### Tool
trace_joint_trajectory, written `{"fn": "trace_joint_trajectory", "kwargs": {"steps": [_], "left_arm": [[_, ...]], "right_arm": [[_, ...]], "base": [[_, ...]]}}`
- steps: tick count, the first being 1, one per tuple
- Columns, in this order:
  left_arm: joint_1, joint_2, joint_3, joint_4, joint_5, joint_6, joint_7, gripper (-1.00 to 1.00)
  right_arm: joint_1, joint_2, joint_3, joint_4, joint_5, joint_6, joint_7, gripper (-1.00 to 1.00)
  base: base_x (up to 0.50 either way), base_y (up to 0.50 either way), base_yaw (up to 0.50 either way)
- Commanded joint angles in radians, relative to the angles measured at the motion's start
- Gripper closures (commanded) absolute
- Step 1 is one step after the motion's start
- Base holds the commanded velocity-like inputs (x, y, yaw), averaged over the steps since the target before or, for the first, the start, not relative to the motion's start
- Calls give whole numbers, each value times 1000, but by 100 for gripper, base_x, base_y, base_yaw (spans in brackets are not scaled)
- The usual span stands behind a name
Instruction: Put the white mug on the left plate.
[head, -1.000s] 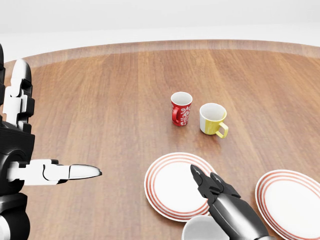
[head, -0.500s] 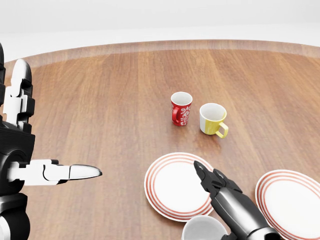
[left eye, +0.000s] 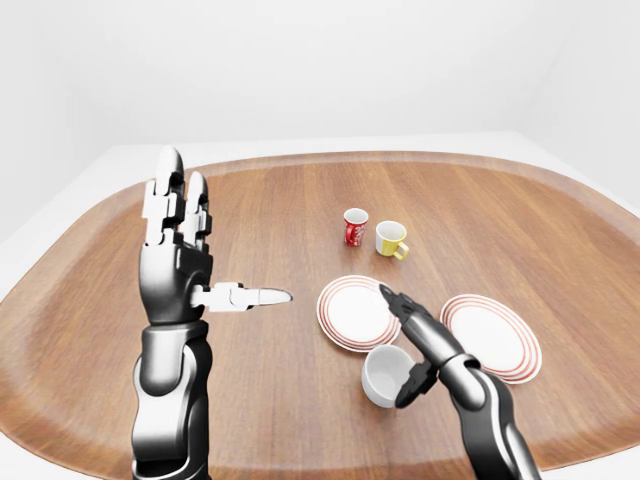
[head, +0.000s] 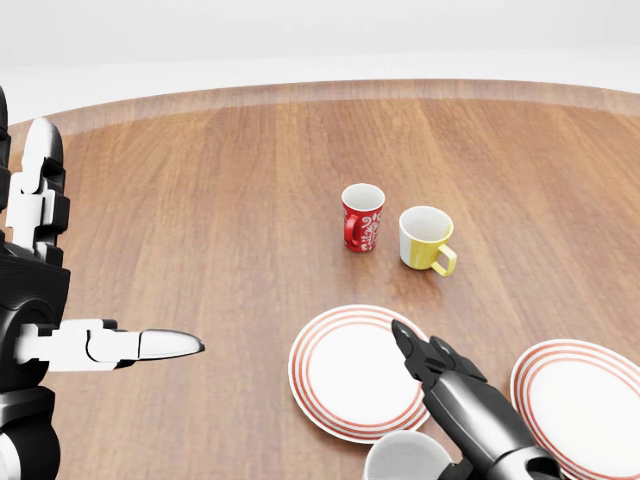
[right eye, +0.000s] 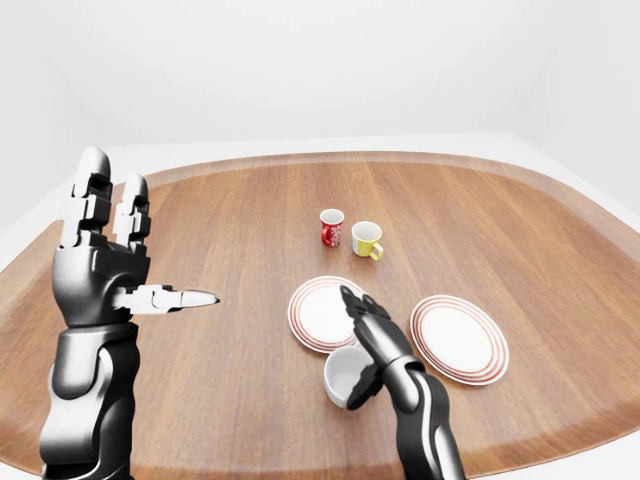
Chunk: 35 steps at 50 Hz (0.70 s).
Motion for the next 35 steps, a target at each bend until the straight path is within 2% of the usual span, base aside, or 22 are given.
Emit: {"fn": "trace_joint_trajectory", "kwargs": {"steps": [1, 35], "left_arm": [[1, 0, 0, 0, -1, 0, 0, -100], [-2, 0, 0, -7, -3, 0, 1, -100]], "right_arm": [[-11, 0, 8, 15, -27, 0, -5, -100], [-9, 0, 44, 69, -75, 0, -24, -100]], "base": [[0, 0, 0], [0, 0, 0]]}}
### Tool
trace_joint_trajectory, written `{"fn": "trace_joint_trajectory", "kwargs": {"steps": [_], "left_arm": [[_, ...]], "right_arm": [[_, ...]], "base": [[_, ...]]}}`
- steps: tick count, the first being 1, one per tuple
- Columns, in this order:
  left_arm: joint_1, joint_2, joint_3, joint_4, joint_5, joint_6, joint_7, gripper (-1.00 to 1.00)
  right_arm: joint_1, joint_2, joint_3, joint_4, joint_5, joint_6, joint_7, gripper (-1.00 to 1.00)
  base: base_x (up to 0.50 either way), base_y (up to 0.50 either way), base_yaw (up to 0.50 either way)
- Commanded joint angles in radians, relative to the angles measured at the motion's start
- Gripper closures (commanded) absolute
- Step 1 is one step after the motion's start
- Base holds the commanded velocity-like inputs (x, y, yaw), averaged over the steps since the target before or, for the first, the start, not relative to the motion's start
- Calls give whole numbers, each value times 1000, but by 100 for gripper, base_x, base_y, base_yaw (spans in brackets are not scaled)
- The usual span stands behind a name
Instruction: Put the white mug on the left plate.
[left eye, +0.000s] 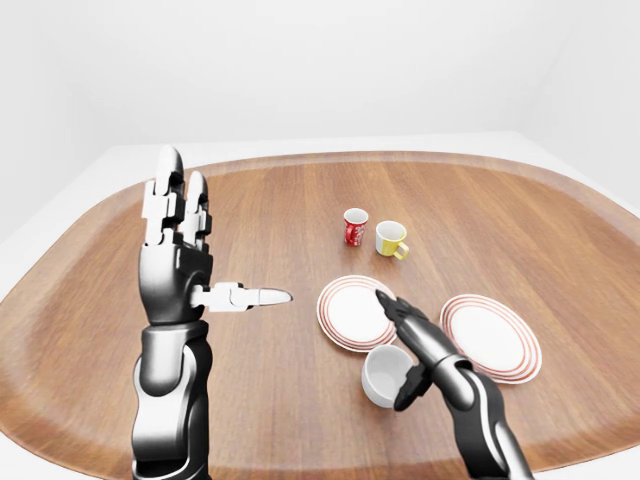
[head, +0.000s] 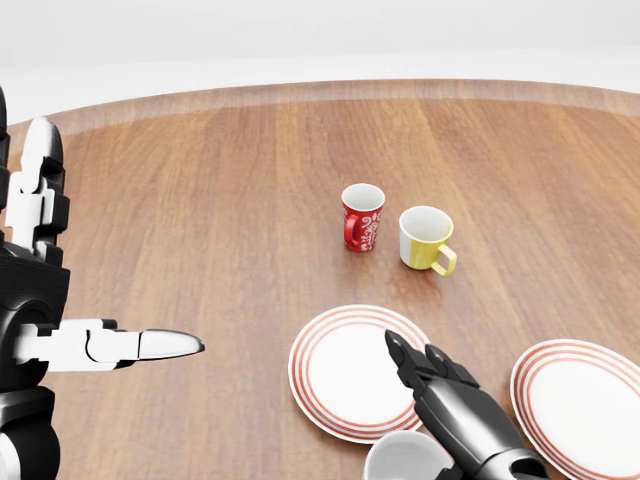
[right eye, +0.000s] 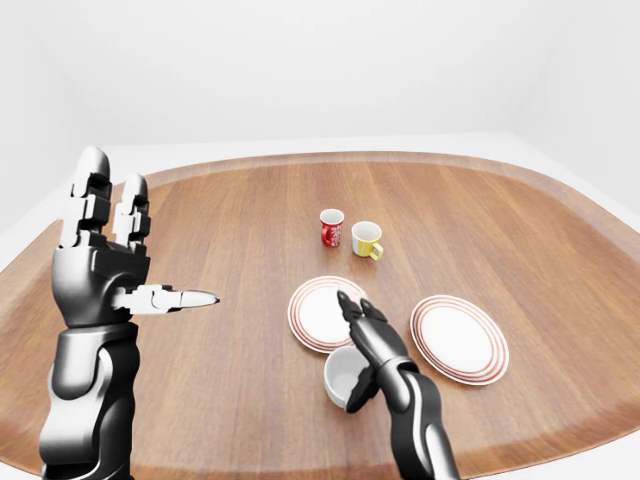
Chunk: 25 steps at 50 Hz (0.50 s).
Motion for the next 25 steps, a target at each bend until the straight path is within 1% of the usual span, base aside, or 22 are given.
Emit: {"fn": "trace_joint_trajectory", "kwargs": {"steps": [1, 16, 25], "left_arm": [[-1, 1, 0, -5, -2, 0, 1, -100], [0, 0, -1, -4, 0, 0, 0, -100], [1, 0, 1, -6, -1, 0, 0, -100]], "right_arm": [[1, 0, 13, 17, -13, 0, -4, -100], [-6, -3, 20, 59, -26, -6, -22, -100], [-12, -6, 21, 84, -33, -19, -32, -100]], "base": [[0, 0, 0], [0, 0, 0], [0, 0, 0]]}}
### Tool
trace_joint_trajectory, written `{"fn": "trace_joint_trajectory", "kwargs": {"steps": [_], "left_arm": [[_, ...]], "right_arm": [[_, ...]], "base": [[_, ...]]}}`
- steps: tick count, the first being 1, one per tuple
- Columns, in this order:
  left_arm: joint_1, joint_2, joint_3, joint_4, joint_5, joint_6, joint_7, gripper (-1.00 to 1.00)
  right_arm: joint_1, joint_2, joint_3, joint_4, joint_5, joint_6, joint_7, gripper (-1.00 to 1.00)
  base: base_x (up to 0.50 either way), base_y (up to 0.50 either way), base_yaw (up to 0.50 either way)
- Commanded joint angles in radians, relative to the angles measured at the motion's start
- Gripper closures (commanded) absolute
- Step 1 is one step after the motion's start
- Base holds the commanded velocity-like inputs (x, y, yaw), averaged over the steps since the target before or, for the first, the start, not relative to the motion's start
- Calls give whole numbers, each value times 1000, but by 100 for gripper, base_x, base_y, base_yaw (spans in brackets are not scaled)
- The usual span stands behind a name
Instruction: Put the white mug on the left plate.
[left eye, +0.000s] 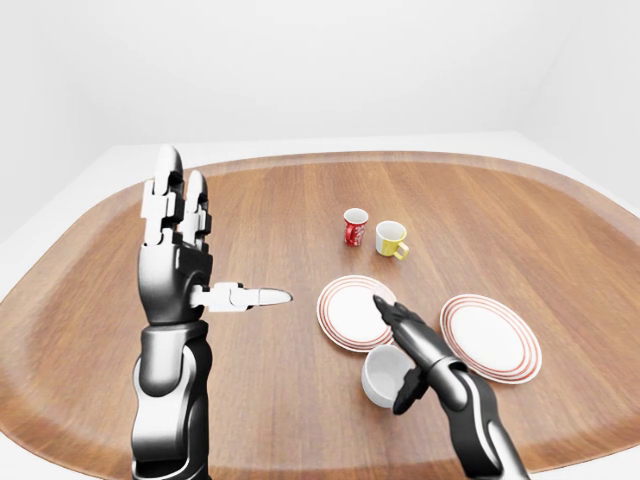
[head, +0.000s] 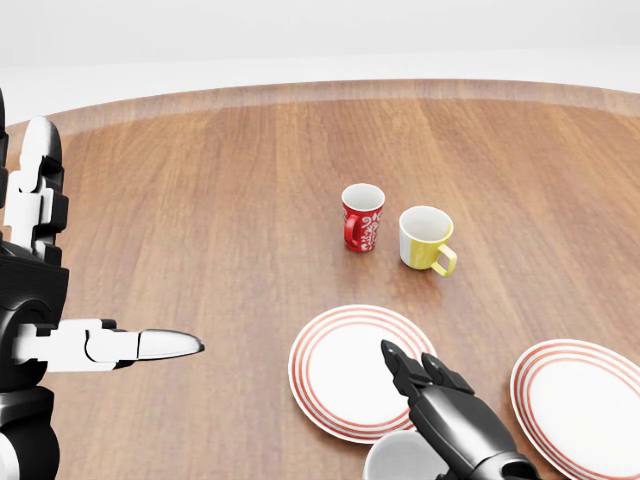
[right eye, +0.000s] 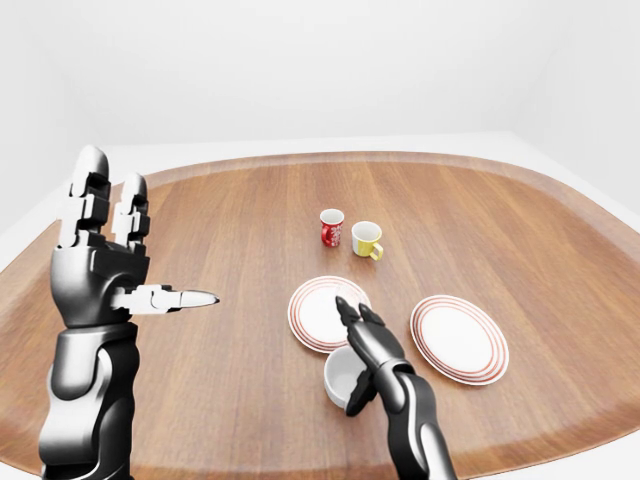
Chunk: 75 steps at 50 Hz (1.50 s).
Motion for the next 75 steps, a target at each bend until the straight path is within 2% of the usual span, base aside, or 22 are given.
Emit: {"fn": "trace_joint_trajectory", "kwargs": {"steps": [1, 24, 44, 46, 47, 48, 49, 53, 64, 75], "left_arm": [[0, 0, 0, -1, 0, 0, -1, -100], [-3, 1, 3, -4, -3, 0, 1, -100], [-3, 1, 3, -2, -4, 0, 3, -100], [-2, 1, 2, -2, -4, 0, 3, -100], [-1, 0, 2, -1, -3, 0, 4, -100], [0, 0, 1, -1, -3, 0, 3, -100], [0, 0, 1, -2, -2, 0, 3, -100], [1, 0, 1, -3, -3, 0, 3, -100], [-3, 2, 4, 3, -4, 0, 3, -100], [-3, 2, 4, 5, -3, 0, 2, -100]], "right_arm": [[-7, -3, 2, 29, -9, -11, -11, -100], [-20, -5, 12, 87, -25, -37, -35, -100], [-38, -12, 20, 203, -38, -83, -87, -100], [-30, -15, 24, 209, -39, -95, -89, -100], [-29, -15, 25, 211, -39, -99, -91, -88], [-30, -15, 24, 211, -40, -100, -94, 18], [-29, -14, 23, 208, -38, -100, -92, 100], [-9, -19, 29, 195, -39, -118, -78, 100], [2, -17, 27, 178, -33, -127, -62, 100], [40, -1, 39, -54, 25, -80, 105, 100]], "base": [[0, 0, 0], [0, 0, 0], [0, 0, 0], [0, 0, 0], [0, 0, 0], [0, 0, 0], [0, 0, 0], [0, 0, 0], [0, 0, 0], [0, 0, 0]]}}
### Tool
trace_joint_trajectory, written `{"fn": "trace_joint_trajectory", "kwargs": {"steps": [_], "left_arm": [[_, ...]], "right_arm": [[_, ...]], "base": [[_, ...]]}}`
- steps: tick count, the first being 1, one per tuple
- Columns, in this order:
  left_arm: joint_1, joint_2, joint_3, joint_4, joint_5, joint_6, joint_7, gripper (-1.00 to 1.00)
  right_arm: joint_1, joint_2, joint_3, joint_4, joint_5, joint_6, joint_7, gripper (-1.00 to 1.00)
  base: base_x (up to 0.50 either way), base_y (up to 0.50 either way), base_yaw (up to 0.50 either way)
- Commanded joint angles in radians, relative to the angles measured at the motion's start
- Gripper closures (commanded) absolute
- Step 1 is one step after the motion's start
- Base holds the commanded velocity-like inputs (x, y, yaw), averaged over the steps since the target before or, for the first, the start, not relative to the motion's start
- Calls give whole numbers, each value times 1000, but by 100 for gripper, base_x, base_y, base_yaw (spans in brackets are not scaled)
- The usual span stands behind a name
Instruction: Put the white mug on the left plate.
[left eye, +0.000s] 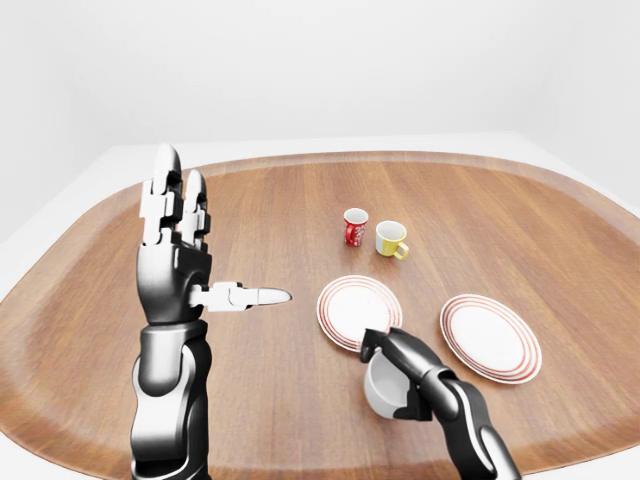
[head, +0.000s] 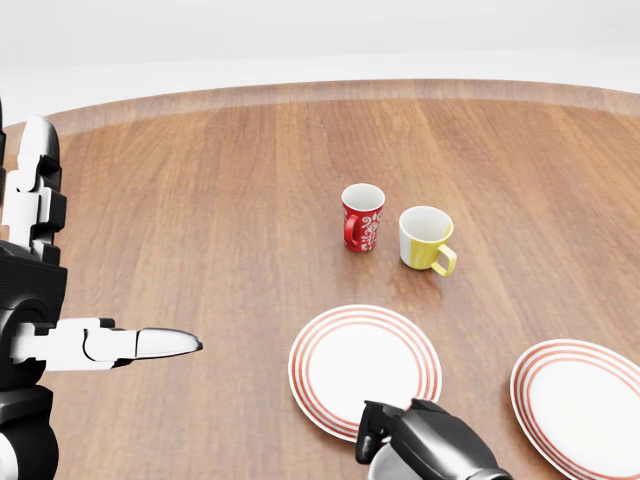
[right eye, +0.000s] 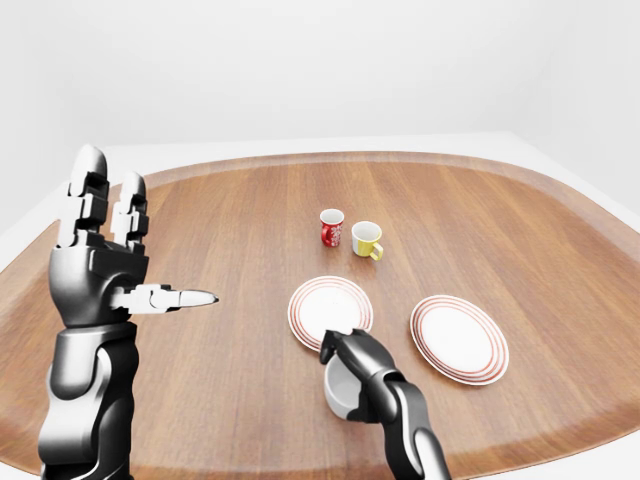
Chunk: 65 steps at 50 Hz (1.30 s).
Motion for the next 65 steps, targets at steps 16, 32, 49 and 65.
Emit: {"fn": "trace_joint_trajectory", "kwargs": {"steps": [16, 32, 49, 65], "left_arm": [[1, 0, -1, 0, 2, 0, 0, -100], [1, 0, 1, -6, 1, 0, -1, -100], [-2, 1, 2, -11, -3, 0, 0, -100], [-11, 3, 5, -13, -6, 0, 4, -100]], "right_arm": [[-49, 22, -8, -378, 65, 115, 208, 100], [-312, 6, -52, -159, 112, 115, 208, 100], [-669, -79, -99, 268, 260, 96, 208, 100], [-893, -96, -94, 685, 338, -39, 208, 100]], "base": [[0, 0, 0], [0, 0, 0], [0, 0, 0], [0, 0, 0]]}}
